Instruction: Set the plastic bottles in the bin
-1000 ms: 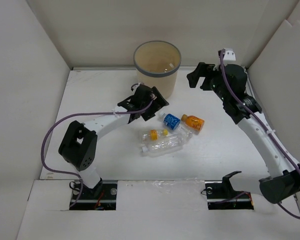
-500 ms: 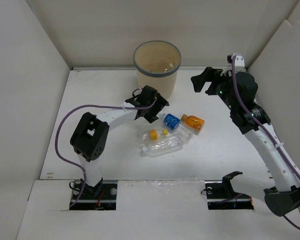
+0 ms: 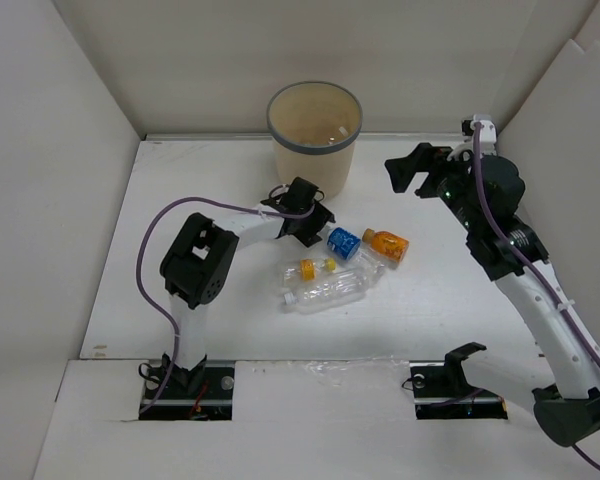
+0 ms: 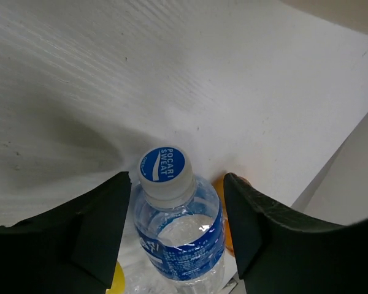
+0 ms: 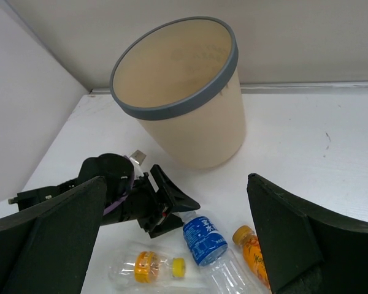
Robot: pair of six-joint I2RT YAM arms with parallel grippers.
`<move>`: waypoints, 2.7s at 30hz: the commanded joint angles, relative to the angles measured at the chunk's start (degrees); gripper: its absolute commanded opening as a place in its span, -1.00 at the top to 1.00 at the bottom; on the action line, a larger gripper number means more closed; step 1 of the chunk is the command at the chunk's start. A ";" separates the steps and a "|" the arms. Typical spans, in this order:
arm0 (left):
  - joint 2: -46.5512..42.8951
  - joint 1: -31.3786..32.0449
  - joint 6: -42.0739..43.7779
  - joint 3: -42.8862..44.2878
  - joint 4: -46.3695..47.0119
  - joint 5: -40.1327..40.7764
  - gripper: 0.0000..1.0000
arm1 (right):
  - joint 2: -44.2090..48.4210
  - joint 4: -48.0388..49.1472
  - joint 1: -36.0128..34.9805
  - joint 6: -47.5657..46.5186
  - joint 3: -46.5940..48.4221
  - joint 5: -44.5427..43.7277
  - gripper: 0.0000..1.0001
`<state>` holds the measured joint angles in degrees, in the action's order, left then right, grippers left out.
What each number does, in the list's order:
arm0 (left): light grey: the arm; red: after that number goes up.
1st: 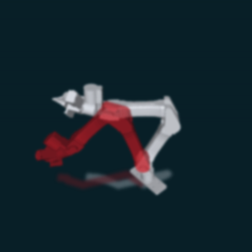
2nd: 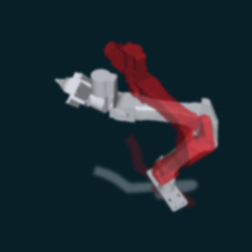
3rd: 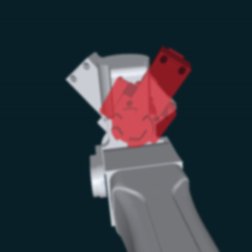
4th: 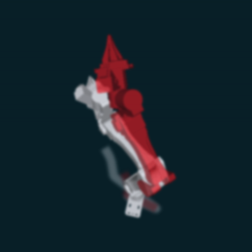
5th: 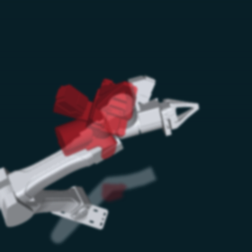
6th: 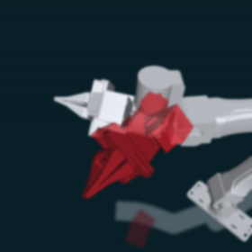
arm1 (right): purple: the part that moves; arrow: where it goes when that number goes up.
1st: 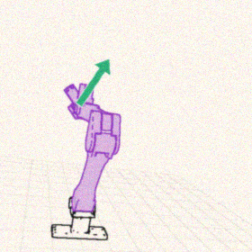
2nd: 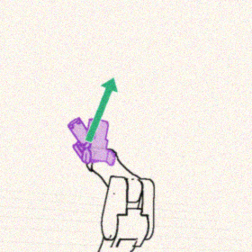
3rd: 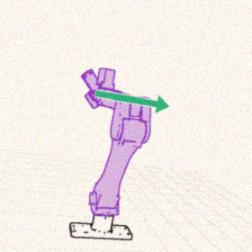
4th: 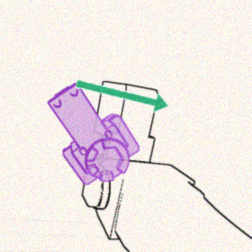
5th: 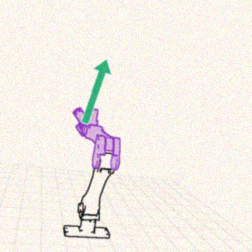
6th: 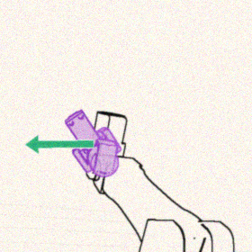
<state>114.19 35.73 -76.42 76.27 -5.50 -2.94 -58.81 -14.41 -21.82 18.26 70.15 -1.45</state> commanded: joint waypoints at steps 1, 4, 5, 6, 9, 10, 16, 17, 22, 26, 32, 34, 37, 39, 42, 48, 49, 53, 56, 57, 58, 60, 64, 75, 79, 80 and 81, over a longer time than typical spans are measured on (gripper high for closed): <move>0.86 -0.57 -0.48 1.43 0.14 0.04 -0.10 | 1.85 3.34 -0.59 0.55 -0.45 0.75 -1.00; 1.38 -0.57 -0.48 2.04 0.14 0.04 0.00 | 2.46 3.34 -0.59 0.55 -0.98 0.75 -1.00; 1.38 -1.09 -0.48 2.04 0.14 0.04 0.08 | 2.47 3.34 -0.59 0.55 -0.98 0.75 -1.00; 1.38 -1.10 -0.48 1.43 0.14 0.04 0.11 | 2.47 3.34 -0.59 0.55 -0.98 0.75 -1.00; 1.38 -1.10 -1.01 0.90 1.62 -0.58 0.19 | 3.00 3.34 -0.59 0.55 -0.98 0.75 -1.00; 1.38 -1.62 -1.01 0.38 1.63 -0.58 0.33 | 3.52 3.34 -0.59 0.55 -0.98 0.75 -1.00; 1.38 -1.62 -1.01 0.99 1.63 -1.10 0.97 | 4.05 3.34 -0.59 0.55 -0.98 1.28 -1.00; 0.69 -1.62 -1.01 0.99 1.63 -1.10 1.00 | 4.05 3.34 -0.59 0.55 -0.98 1.28 -1.00; -3.96 -1.10 -0.48 -0.76 6.27 -1.10 1.00 | 3.52 2.82 -0.59 0.55 -0.98 1.28 -1.00; -8.19 -0.05 1.96 -1.39 11.46 -1.98 1.00 | 3.52 2.81 -0.59 -0.24 -0.98 1.97 -1.00; -14.42 1.19 8.38 3.97 9.81 0.39 1.00 | 4.84 4.66 -0.59 -9.02 -5.46 9.43 -1.00; -15.83 1.19 10.93 7.39 7.79 2.41 1.00 | 5.37 4.66 -2.16 -12.44 -5.99 10.33 -1.00; -17.16 1.19 17.78 13.54 4.01 3.29 1.00 | 4.84 4.66 -5.14 -16.75 -5.99 9.20 -1.00; -17.68 1.19 22.34 16.79 1.21 2.33 1.00 | 2.39 4.04 -5.69 -18.34 -5.99 8.32 -1.00; -18.91 1.19 25.70 20.14 0.41 0.04 1.00 | -0.68 3.52 -7.18 -19.66 -5.46 5.68 -1.00; -22.26 1.19 28.79 19.53 2.95 -5.93 1.00 | -6.75 5.71 -9.19 -19.67 -4.24 4.27 -1.00; -23.04 1.19 28.79 18.83 3.82 -6.98 1.00 | -8.67 5.71 -9.81 -19.67 -3.62 3.22 -1.00; -26.02 1.19 28.79 17.52 5.67 -9.28 1.00 | -11.41 7.56 -12.27 -18.88 -3.09 0.84 -0.21; -28.22 0.67 29.58 16.72 5.67 -7.53 0.52 | -11.42 10.98 -13.41 -16.77 -2.47 1.36 1.00; -28.84 -0.21 30.27 16.11 5.67 -7.00 -0.15 | -11.42 12.12 -13.42 -16.07 -2.47 1.37 1.00; -29.63 -0.74 30.98 15.49 4.98 -6.99 -0.99 | -11.42 12.65 -13.94 -16.06 -1.95 2.58 1.00; -33.57 -1.27 34.12 15.49 1.65 -3.06 -1.00 | -12.81 13.18 -14.56 -16.06 1.20 2.60 1.00; -43.22 -1.27 38.10 8.75 -2.13 16.58 -1.00 | -17.38 15.99 -13.95 -16.06 7.88 1.02 1.00; -58.37 -1.27 42.23 -11.83 -0.75 17.72 -1.00 | -42.16 39.01 -4.11 -5.70 29.06 10.58 1.00; -59.61 -1.27 43.55 -15.80 0.58 14.90 -1.00 | -53.06 44.31 -2.79 -2.53 38.54 12.26 1.00; -59.61 -1.27 43.55 -15.80 0.58 14.89 -1.00 | -55.34 41.17 -2.79 -2.53 44.57 12.26 0.94; -59.61 -1.27 43.55 -16.67 0.58 14.89 -1.00 | -59.63 39.22 -2.79 -3.14 47.68 12.26 0.82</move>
<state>56.07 34.41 -34.68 60.25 -7.53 13.61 -113.69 21.91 -24.45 13.30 108.55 8.21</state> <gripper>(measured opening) 0.997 0.548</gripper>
